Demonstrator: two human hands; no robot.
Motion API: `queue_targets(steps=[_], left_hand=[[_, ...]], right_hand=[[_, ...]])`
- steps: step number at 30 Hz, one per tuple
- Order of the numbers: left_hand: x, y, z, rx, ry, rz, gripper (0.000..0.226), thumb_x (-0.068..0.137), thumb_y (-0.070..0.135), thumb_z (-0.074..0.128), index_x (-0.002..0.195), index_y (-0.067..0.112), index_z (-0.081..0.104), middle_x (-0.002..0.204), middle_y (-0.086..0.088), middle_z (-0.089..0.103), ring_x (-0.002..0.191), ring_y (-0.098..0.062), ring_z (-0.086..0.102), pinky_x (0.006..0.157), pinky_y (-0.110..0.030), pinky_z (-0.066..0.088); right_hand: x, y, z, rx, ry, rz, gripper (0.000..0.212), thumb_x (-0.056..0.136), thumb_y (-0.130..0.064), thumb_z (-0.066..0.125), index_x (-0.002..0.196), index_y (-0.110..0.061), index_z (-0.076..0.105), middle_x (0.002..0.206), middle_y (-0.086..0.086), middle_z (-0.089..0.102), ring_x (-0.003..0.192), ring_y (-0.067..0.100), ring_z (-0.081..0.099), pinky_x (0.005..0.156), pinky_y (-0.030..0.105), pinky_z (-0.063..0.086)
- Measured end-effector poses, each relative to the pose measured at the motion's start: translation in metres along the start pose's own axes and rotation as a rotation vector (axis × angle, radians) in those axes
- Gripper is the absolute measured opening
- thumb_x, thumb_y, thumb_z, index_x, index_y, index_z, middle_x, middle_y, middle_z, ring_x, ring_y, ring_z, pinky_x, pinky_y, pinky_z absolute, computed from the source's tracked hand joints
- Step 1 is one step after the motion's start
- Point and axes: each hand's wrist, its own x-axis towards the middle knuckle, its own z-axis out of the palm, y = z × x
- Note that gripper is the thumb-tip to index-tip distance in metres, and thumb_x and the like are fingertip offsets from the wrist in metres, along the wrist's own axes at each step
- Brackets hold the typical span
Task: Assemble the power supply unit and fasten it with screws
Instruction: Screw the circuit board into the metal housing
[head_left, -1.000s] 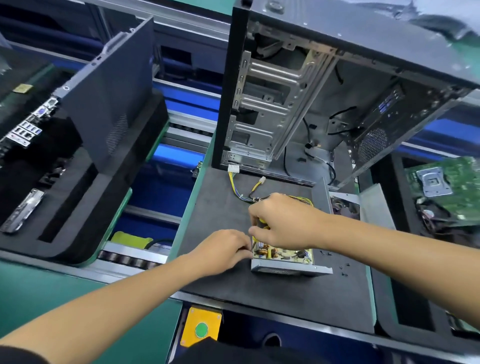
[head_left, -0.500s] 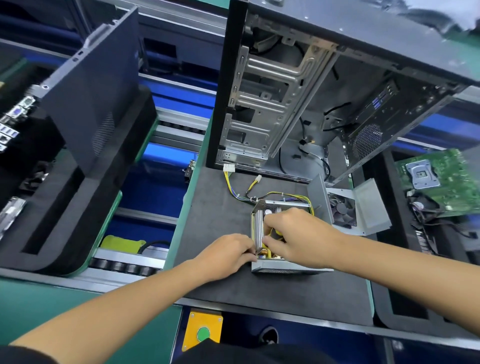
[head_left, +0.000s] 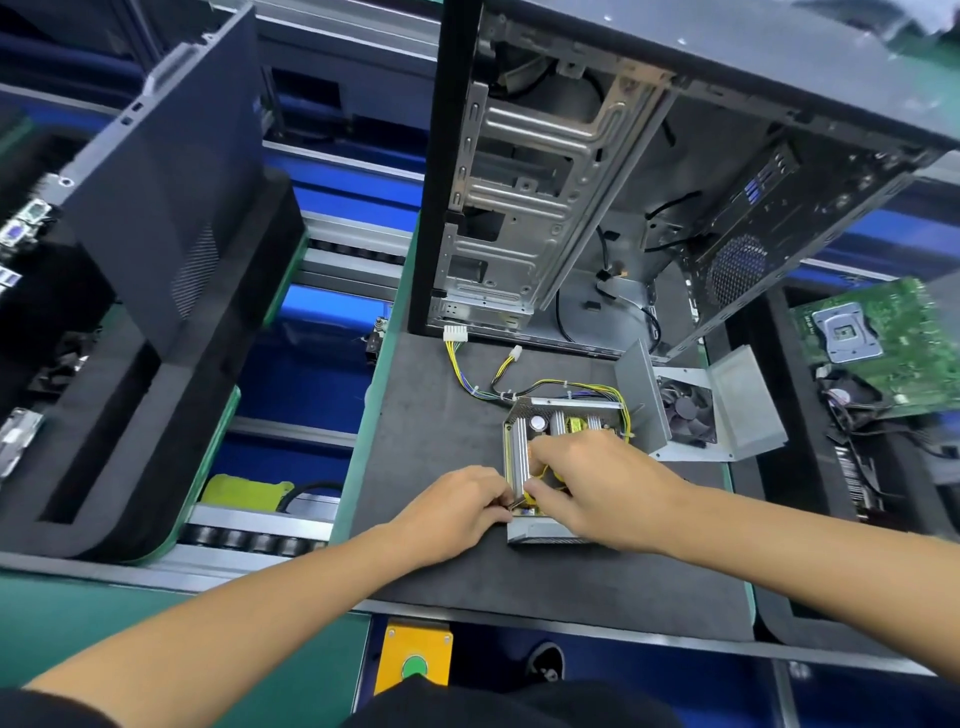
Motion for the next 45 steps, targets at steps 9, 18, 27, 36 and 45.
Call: queue_targets(steps=[9,18,27,36,45], left_hand=[[0.007,-0.001,0.002,-0.024,0.012,-0.011,0.017,0.089,0.025,0.067,0.086,0.008,0.062,0.088,-0.003,0.064,0.081,-0.012,0.050,0.073,-0.021,0.037],[0.008,-0.006,0.001,-0.079,-0.002,-0.025,0.013,0.088,0.021,0.069,0.088,0.009,0.065,0.088,0.001,0.064,0.078,-0.006,0.047,0.071,-0.010,0.034],[0.011,-0.005,-0.004,-0.187,-0.027,-0.047,0.003,0.084,0.012,0.070,0.084,0.009,0.068,0.079,0.003,0.062,0.065,0.000,0.051,0.062,-0.008,0.038],[0.011,-0.005,-0.005,-0.210,-0.019,-0.022,0.002,0.082,0.009,0.072,0.083,0.009,0.071,0.075,0.008,0.058,0.064,0.001,0.052,0.063,-0.006,0.037],[0.013,-0.006,-0.004,-0.246,-0.033,-0.071,0.004,0.081,0.009,0.073,0.080,0.009,0.070,0.071,0.010,0.058,0.061,0.001,0.051,0.061,-0.008,0.039]], right_hand=[[-0.002,0.004,-0.002,0.015,-0.008,0.041,0.025,0.096,-0.033,0.048,0.096,-0.010,0.059,0.087,0.004,0.066,0.083,0.026,0.058,0.071,0.038,0.047],[-0.005,0.011,0.003,0.042,0.032,0.062,0.024,0.096,-0.033,0.050,0.093,-0.011,0.059,0.079,0.001,0.064,0.075,0.023,0.056,0.067,0.035,0.045],[-0.006,0.012,0.004,0.061,0.042,0.065,0.024,0.096,-0.033,0.051,0.094,-0.011,0.060,0.079,0.000,0.065,0.069,0.019,0.049,0.066,0.034,0.043],[-0.003,0.013,0.001,-0.056,-0.058,-0.114,0.020,0.097,-0.034,0.050,0.093,-0.014,0.051,0.094,0.002,0.060,0.086,0.024,0.055,0.065,0.030,0.033],[-0.003,0.015,0.002,-0.126,-0.036,-0.149,0.021,0.098,-0.036,0.048,0.088,-0.019,0.042,0.092,0.003,0.058,0.084,0.026,0.055,0.062,0.028,0.024]])
